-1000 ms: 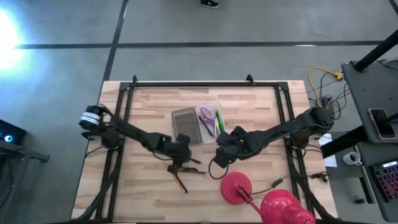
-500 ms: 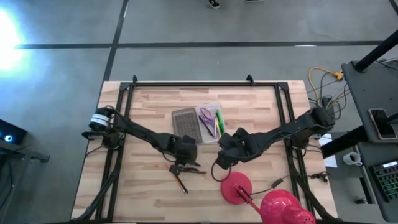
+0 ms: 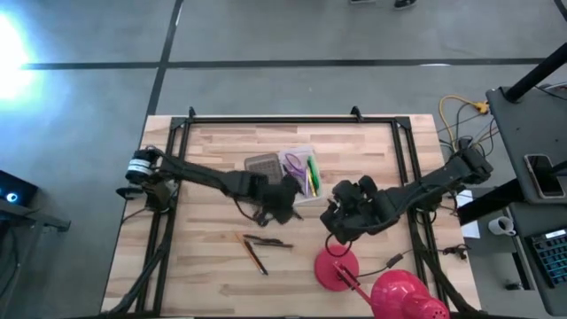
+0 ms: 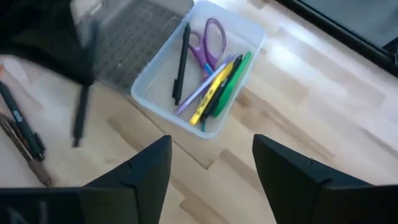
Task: Pick & place school supplies into a supply box
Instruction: Put the black pen into the black supply box, then put the orange pencil into the black supply box
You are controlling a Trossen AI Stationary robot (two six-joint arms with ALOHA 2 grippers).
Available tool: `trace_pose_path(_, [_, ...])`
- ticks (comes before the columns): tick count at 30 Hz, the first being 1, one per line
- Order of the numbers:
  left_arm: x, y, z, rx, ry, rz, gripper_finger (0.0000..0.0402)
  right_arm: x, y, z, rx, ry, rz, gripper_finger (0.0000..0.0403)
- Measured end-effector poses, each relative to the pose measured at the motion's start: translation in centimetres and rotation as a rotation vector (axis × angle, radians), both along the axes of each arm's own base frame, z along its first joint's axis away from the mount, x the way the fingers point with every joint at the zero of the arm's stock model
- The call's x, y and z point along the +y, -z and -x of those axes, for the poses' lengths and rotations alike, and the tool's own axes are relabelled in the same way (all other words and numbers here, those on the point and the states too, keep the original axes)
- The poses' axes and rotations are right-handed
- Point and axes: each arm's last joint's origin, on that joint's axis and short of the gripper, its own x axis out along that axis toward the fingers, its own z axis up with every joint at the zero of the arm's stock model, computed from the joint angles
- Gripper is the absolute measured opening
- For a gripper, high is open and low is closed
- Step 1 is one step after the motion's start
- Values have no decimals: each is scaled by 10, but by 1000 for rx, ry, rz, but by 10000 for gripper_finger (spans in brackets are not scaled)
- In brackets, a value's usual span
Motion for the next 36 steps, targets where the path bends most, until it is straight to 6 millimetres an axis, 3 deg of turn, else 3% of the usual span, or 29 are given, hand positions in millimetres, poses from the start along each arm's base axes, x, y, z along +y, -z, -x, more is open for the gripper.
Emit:
trace_pose_path(3, [31,-12,-10,-95,43,-94,10,0,-1,0,-10,2,7,211])
trace_pose_path(7, [84,-12,-15,-111,-57,-114,14,2,-1,1,-27,15,-9,209])
trace_pose_path(10, [104,-6,-16,-110,-59,-74,14,7,-1,3,-27,1,-16,209])
trace_pose_path(18, [108,40,-33,-13,6,-58,20,9,-1,4,-14,-10,-39,209])
trace_pose_path(21, [109,48,-36,-11,4,-58,35,9,-1,4,-13,-9,-47,209])
trace_pose_path(29, [110,33,-34,-67,-65,-18,112,10,2,3,-1,-10,-55,209])
trace_pose_path(33, [100,22,-19,6,-154,27,138,10,3,2,2,-13,-54,209])
trace_pose_path(36, [82,2,1,62,-314,182,142,10,3,2,2,-12,-54,209])
